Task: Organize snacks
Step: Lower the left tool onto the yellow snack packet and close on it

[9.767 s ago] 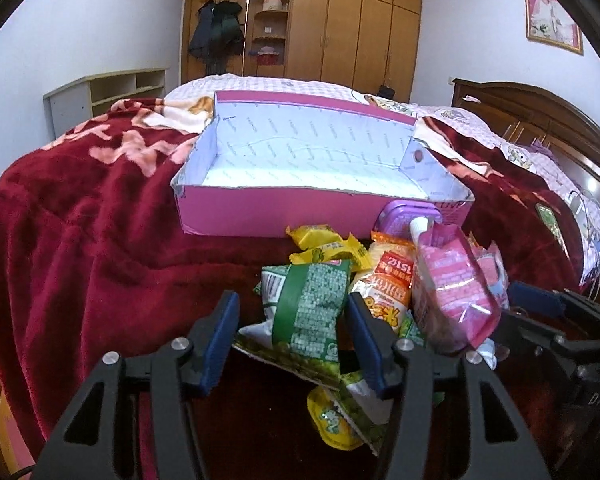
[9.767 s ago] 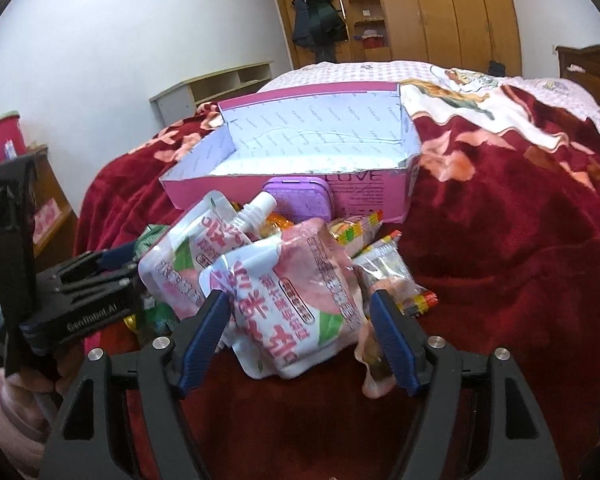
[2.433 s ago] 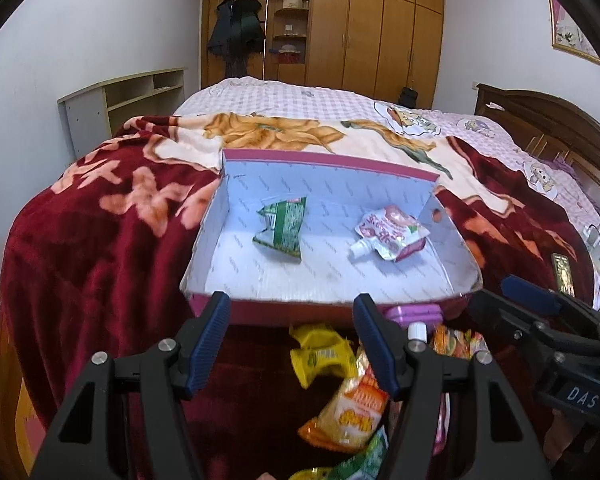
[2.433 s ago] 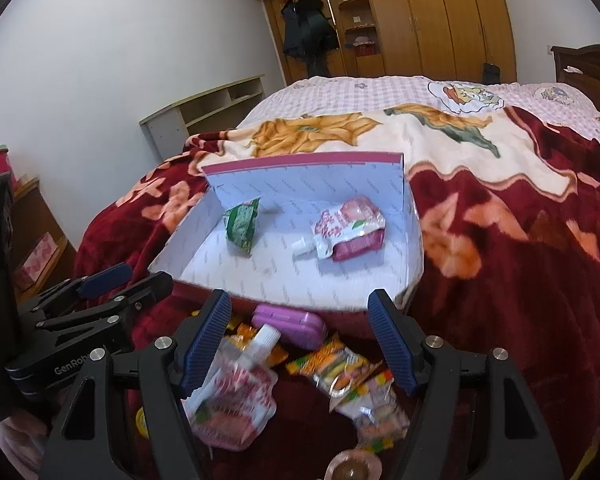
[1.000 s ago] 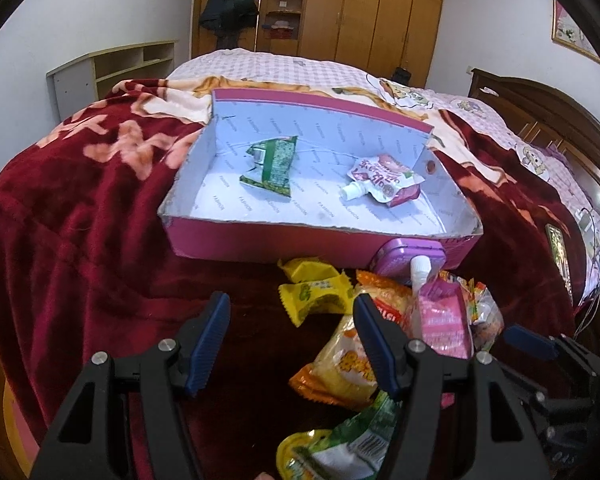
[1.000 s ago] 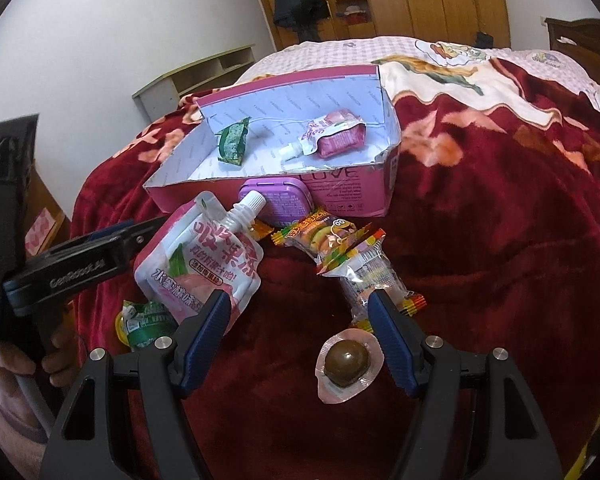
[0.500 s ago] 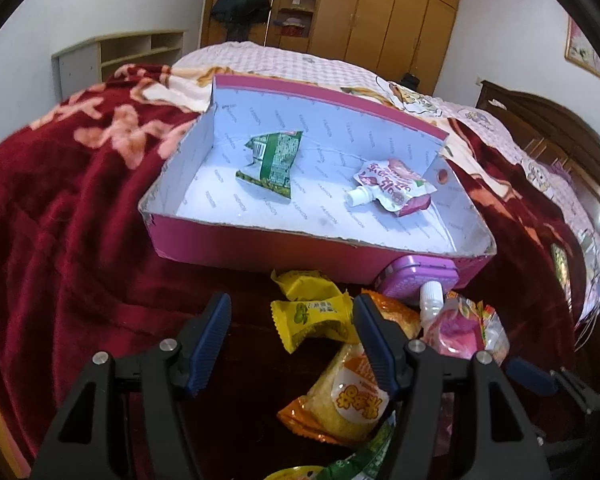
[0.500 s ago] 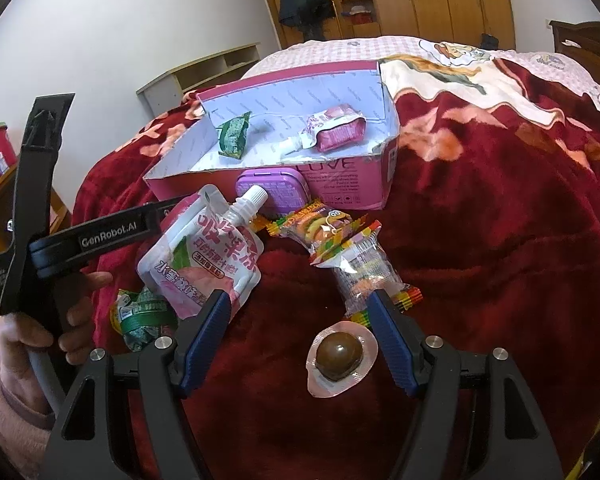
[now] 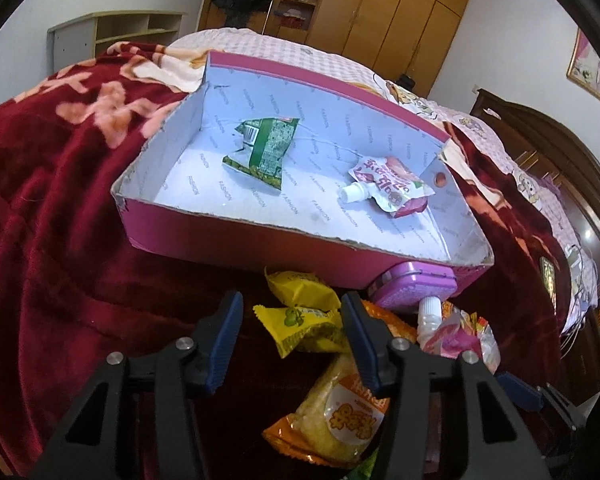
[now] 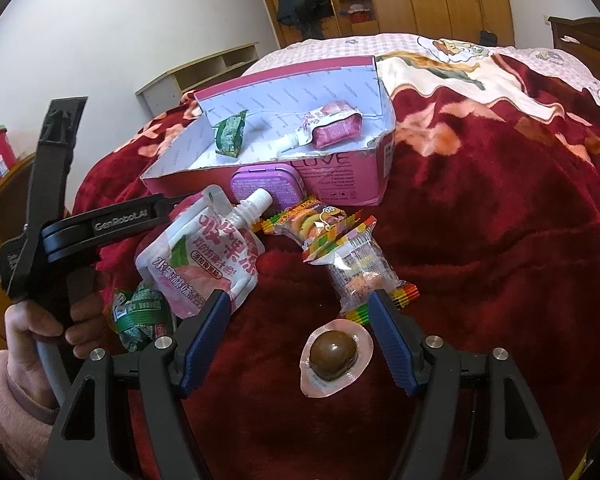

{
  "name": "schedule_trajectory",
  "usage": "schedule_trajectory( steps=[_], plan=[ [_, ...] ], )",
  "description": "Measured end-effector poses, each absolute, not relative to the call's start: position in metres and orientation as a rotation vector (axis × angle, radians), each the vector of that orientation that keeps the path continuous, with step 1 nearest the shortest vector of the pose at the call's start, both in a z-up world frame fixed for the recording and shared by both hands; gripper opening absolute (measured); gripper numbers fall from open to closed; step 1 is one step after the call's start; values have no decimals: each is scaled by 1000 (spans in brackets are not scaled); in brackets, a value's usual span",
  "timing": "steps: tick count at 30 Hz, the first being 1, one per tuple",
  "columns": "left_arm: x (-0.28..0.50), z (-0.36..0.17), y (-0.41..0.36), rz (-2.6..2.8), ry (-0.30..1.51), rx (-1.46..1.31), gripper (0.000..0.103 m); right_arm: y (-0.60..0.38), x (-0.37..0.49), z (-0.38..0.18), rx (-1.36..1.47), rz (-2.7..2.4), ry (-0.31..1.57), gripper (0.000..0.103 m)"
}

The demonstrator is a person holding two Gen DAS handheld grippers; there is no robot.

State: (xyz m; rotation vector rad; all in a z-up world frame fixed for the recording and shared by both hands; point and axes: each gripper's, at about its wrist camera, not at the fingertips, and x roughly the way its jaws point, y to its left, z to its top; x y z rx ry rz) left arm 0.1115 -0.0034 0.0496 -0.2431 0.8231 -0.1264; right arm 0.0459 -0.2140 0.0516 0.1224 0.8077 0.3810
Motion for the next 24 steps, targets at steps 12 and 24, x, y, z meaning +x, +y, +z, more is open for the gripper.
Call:
schedule_trajectory(
  steps=[12,24],
  plan=[
    [105,48,2,-157,824,-248,42,-213,46,52,118,383,808,73],
    [84,60,14,-94,772,-219,34,-211,41,56,101,378,800,73]
  ],
)
